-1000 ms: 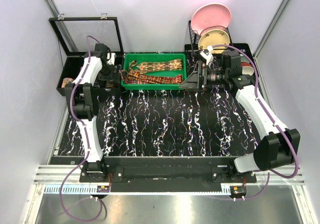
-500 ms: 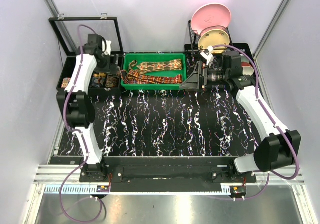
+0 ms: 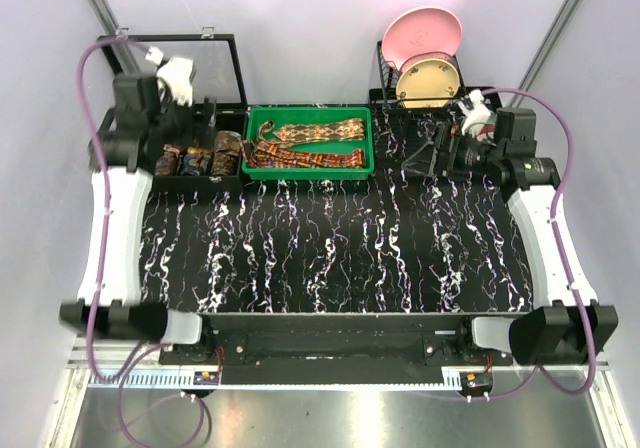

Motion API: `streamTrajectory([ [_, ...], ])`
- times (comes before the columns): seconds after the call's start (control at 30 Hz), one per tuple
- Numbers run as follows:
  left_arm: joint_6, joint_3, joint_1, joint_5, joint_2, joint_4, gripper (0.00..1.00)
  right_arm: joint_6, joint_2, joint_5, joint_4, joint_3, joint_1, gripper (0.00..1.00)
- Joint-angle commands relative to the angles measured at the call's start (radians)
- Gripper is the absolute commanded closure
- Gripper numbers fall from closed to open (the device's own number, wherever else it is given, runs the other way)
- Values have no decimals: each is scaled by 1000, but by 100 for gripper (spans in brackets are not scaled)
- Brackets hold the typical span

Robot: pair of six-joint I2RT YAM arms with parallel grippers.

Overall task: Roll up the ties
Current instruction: Place the tie in the storage box, then reset both arms

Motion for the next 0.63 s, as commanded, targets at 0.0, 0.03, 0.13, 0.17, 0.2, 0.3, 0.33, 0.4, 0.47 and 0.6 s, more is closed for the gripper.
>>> streamTrajectory([
  [0.0, 5, -174, 0, 18, -156, 12, 1, -218, -98, 287, -151, -36, -52, 0],
  [0.03, 6, -256, 2, 14, -226, 10, 1, -229, -115, 321, -155, -56, -59, 0],
  [0.13, 20, -431, 0, 0, -361, 25, 1, -275, -179, 420, -171, -137, -71, 0],
  [0.17, 22, -479, 0, -11, -392, 27, 1, -275, -211, 440, -169, -177, -73, 0],
  [0.2, 22, -519, 0, -20, -447, 30, 1, -277, -225, 453, -171, -194, -73, 0],
  [0.3, 20, -666, 0, -34, -544, 48, 1, -266, -279, 490, -169, -247, -73, 0],
  [0.33, 17, -701, 0, -40, -562, 53, 1, -265, -291, 488, -169, -256, -73, 0],
  [0.4, 9, -769, -1, -43, -605, 61, 1, -254, -320, 487, -168, -276, -73, 0],
  [0.47, -9, -807, -1, -51, -625, 64, 1, -248, -334, 483, -171, -286, -73, 0],
  [0.6, -32, -798, 0, -57, -653, 62, 1, -245, -367, 474, -177, -294, -74, 0],
])
